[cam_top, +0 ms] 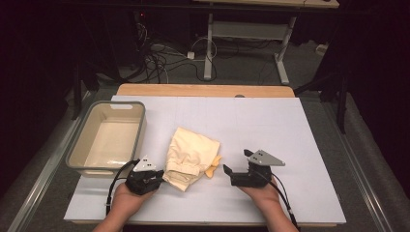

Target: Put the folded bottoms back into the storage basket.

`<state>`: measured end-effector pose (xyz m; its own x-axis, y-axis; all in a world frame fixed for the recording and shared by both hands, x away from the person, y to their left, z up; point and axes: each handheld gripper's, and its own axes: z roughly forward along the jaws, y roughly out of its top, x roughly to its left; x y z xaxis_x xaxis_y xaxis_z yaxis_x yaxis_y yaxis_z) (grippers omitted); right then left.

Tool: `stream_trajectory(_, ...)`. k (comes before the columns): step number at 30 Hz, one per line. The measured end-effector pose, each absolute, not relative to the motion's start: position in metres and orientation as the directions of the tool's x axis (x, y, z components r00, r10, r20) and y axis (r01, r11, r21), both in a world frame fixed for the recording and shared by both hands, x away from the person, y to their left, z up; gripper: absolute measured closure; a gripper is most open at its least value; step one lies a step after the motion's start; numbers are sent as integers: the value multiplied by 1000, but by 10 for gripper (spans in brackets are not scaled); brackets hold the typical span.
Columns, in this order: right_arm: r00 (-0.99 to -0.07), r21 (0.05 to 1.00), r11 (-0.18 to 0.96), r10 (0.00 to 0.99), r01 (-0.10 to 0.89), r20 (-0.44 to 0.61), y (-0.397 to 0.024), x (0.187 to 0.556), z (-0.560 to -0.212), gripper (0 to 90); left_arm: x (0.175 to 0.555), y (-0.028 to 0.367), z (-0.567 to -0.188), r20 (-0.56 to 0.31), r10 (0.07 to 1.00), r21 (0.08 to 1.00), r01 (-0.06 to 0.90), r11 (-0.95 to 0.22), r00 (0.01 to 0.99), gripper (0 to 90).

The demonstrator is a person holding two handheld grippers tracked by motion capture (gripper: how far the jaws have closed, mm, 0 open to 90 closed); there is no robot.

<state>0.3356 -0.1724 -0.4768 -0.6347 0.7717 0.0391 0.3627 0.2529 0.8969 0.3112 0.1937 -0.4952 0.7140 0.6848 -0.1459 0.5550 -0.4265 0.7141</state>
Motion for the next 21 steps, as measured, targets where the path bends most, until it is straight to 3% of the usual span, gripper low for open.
stream_trajectory(17, -635, 857, 289, 770, 428, 57, -146, 382, -474, 176, 313, 195, -496, -166, 678, 712, 562, -420, 716, 762)
stream_trajectory(21, -650, 852, 293, 756, 434, 71, -141, 393, -474, 284, 313, 195, -496, -165, 678, 713, 562, -420, 716, 763)
